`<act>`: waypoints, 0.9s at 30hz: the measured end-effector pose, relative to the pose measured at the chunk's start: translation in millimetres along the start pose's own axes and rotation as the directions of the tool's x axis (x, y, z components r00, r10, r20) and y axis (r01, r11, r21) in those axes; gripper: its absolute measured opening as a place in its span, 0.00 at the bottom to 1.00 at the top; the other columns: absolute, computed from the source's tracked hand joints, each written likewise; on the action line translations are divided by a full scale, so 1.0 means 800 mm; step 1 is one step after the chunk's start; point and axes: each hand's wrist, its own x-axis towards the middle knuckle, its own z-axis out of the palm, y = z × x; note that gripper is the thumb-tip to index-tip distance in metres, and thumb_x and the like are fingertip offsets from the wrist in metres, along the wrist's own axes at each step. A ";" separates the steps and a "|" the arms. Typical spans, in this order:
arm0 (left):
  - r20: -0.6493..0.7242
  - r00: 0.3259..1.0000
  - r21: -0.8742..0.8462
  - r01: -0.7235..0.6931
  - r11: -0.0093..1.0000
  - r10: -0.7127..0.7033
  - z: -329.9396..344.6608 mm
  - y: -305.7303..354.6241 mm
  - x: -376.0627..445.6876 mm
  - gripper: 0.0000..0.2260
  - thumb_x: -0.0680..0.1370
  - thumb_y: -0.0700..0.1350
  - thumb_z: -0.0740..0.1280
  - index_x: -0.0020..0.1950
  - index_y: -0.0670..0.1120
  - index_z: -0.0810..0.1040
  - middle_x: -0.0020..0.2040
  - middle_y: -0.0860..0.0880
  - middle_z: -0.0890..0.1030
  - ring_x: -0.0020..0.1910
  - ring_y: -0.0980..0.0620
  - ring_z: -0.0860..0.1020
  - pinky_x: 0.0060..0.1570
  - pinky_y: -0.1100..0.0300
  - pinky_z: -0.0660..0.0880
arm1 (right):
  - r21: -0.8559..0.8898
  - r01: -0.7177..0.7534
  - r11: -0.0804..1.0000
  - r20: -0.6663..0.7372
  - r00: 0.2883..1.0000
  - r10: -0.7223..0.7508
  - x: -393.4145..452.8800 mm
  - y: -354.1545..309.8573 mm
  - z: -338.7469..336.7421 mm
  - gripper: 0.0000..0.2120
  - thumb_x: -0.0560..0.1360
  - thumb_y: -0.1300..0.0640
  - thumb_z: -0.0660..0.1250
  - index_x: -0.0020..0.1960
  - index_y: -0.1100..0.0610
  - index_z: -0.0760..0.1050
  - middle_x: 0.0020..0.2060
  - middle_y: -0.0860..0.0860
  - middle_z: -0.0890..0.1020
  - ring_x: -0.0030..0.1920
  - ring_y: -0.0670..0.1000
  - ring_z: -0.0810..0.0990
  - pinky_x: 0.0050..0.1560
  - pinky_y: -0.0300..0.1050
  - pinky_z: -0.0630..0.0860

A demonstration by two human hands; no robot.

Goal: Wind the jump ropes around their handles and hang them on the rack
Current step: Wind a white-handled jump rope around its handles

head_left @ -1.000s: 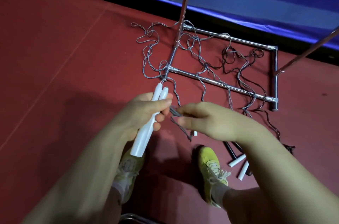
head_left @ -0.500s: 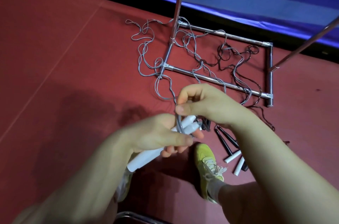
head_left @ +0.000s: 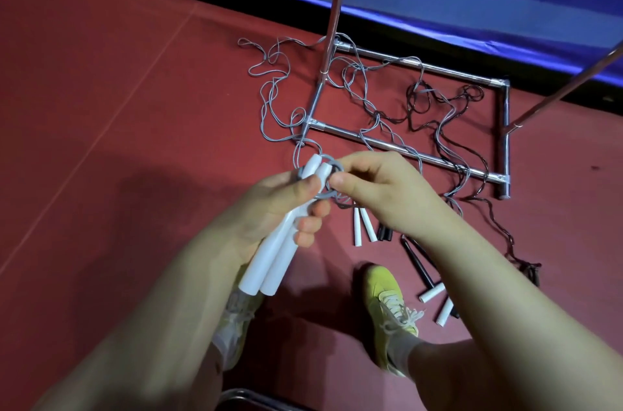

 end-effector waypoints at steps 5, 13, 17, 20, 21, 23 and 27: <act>-0.014 0.999 0.003 -0.035 0.999 0.035 0.006 0.014 -0.013 0.30 0.68 0.52 0.66 0.65 0.36 0.71 0.42 0.45 0.79 0.30 0.55 0.78 0.27 0.65 0.73 | -0.146 -0.024 0.989 -0.166 0.986 -0.001 0.000 0.006 0.014 0.22 0.70 0.46 0.66 0.34 0.67 0.69 0.28 0.54 0.67 0.29 0.44 0.63 0.31 0.41 0.61; -0.063 0.998 0.096 0.037 0.995 -0.031 0.014 0.013 -0.011 0.04 0.78 0.47 0.63 0.50 0.50 0.77 0.36 0.51 0.84 0.34 0.54 0.82 0.40 0.58 0.79 | -0.332 -0.218 0.918 -0.386 0.919 0.079 0.001 0.012 0.022 0.23 0.74 0.43 0.66 0.28 0.54 0.65 0.24 0.49 0.71 0.29 0.50 0.69 0.33 0.49 0.66; -0.180 0.983 0.187 0.010 0.982 0.024 0.022 0.005 -0.004 0.07 0.81 0.49 0.60 0.49 0.48 0.76 0.32 0.52 0.80 0.27 0.54 0.75 0.30 0.60 0.73 | -0.344 -0.320 0.883 -0.361 0.913 0.190 0.005 0.014 0.028 0.25 0.75 0.41 0.63 0.26 0.55 0.63 0.24 0.52 0.72 0.29 0.52 0.68 0.32 0.48 0.65; -0.197 0.977 0.207 -0.043 0.977 0.085 0.021 0.002 -0.001 0.08 0.81 0.51 0.58 0.54 0.50 0.74 0.31 0.52 0.77 0.27 0.52 0.72 0.30 0.59 0.70 | -0.359 -0.328 0.874 -0.315 0.924 0.217 0.007 0.013 0.029 0.25 0.77 0.41 0.60 0.29 0.58 0.67 0.29 0.57 0.77 0.31 0.55 0.71 0.34 0.50 0.69; -0.195 0.976 0.202 -0.060 0.977 0.100 0.020 0.000 0.000 0.08 0.81 0.51 0.58 0.55 0.52 0.74 0.30 0.52 0.76 0.27 0.52 0.71 0.30 0.59 0.69 | -0.352 -0.320 0.880 -0.308 0.927 0.214 0.007 0.012 0.030 0.25 0.77 0.41 0.60 0.29 0.58 0.68 0.28 0.58 0.76 0.31 0.55 0.70 0.34 0.50 0.69; -0.198 0.974 0.184 -0.077 0.980 0.114 0.020 0.001 0.000 0.08 0.81 0.52 0.57 0.56 0.54 0.73 0.29 0.52 0.76 0.27 0.52 0.71 0.29 0.60 0.68 | -0.338 -0.302 0.891 -0.299 0.933 0.203 0.007 0.010 0.031 0.25 0.77 0.42 0.60 0.29 0.57 0.66 0.25 0.54 0.70 0.29 0.53 0.66 0.32 0.49 0.66; -0.226 0.963 0.230 -0.095 0.969 0.148 0.015 0.004 0.002 0.06 0.81 0.51 0.58 0.49 0.51 0.73 0.30 0.52 0.75 0.26 0.51 0.70 0.28 0.60 0.67 | -0.307 -0.290 0.907 -0.235 0.946 0.223 0.010 0.006 0.023 0.27 0.79 0.42 0.55 0.30 0.58 0.72 0.21 0.48 0.69 0.26 0.47 0.68 0.33 0.45 0.65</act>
